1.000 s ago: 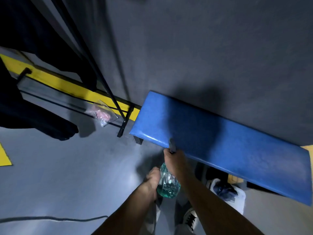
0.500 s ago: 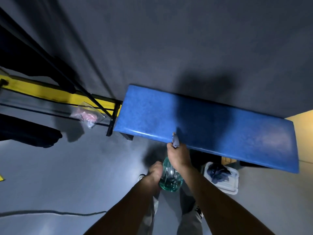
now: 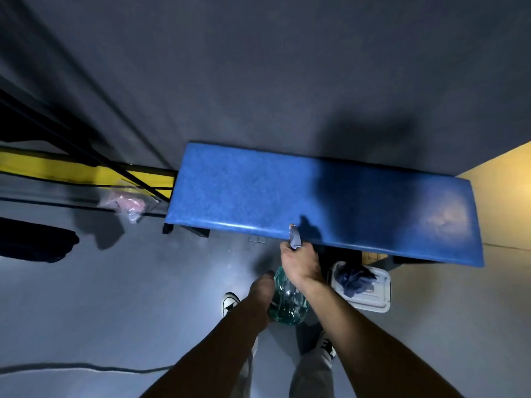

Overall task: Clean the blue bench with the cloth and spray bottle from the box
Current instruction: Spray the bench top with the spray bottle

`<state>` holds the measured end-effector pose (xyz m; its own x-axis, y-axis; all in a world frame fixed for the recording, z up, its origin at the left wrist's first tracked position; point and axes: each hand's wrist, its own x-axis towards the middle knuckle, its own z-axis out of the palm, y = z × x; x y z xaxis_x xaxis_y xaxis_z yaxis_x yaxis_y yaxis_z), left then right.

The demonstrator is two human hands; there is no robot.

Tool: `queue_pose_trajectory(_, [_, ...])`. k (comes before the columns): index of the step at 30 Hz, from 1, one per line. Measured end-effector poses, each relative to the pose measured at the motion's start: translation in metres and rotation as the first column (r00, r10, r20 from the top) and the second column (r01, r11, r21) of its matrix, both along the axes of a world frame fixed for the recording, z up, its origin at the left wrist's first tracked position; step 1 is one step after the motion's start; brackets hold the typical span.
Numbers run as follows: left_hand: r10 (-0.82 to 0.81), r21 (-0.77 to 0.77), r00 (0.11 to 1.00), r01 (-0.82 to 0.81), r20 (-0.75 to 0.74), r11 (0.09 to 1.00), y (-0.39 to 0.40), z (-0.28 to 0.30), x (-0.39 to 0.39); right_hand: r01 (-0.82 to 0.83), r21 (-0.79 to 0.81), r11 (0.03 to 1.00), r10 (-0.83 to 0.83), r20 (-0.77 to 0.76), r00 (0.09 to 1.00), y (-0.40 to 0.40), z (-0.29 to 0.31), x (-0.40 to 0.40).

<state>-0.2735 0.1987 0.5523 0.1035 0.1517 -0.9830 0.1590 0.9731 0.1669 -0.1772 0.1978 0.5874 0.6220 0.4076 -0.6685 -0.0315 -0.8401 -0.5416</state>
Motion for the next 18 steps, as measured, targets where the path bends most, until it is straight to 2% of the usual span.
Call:
queue_pose_trajectory(7, [-0.097,0.044,0.995,0.099,-0.027,0.994,-0.035,-0.018,0.032,0.129,0.014,0.992,-0.128,-0.027,0.991,-0.041,0.002,0.034])
queue_pose_trajectory(13, [-0.14,0.024,0.989,0.139,0.051,0.99,-0.06,-0.02,0.06,0.109,-0.027,0.994,-0.108,0.032,0.994,-0.067,0.001,0.056])
queue_pose_trajectory(18, [-0.167,0.003,0.984,0.167,0.057,0.986,-0.082,-0.015,0.081,0.122,-0.046,0.991,-0.12,0.047,0.992,-0.089,0.004,0.081])
